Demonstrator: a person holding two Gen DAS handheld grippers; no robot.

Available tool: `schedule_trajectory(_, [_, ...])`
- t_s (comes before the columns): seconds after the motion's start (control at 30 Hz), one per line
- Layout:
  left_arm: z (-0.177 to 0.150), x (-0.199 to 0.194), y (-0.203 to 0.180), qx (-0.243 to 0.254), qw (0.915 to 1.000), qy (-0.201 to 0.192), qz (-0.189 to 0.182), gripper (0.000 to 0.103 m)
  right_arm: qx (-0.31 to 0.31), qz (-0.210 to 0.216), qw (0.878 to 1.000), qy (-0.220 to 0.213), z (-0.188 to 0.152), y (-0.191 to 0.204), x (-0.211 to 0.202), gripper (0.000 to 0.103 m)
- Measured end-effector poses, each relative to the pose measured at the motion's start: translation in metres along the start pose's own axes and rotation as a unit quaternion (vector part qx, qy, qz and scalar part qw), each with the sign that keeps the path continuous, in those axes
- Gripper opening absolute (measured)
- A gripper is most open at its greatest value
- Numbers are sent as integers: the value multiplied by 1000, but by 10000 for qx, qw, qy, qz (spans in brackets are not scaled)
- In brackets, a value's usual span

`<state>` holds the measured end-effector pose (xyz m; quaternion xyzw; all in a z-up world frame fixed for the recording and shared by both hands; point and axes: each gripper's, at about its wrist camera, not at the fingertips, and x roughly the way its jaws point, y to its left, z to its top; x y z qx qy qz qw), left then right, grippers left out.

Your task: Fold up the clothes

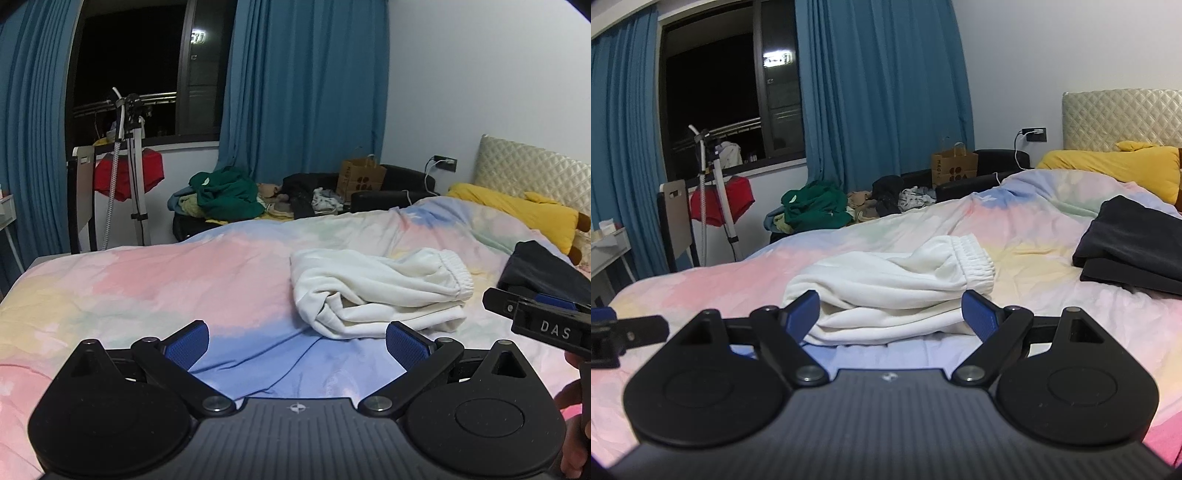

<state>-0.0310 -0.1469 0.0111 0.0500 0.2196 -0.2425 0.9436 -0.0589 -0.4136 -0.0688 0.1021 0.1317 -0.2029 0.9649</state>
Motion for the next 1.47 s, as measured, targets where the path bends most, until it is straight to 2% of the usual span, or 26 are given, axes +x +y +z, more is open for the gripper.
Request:
schedule_trajectory(0.5, [-8,0,-1,133,9998,-107,138,103,-74,-86,9999,-30,-3,3,1,85])
schedule_trajectory(1.47, [-11,1,-3,182,9996,-45,227,103,-70,-122,9999,23,-4,4,4,85])
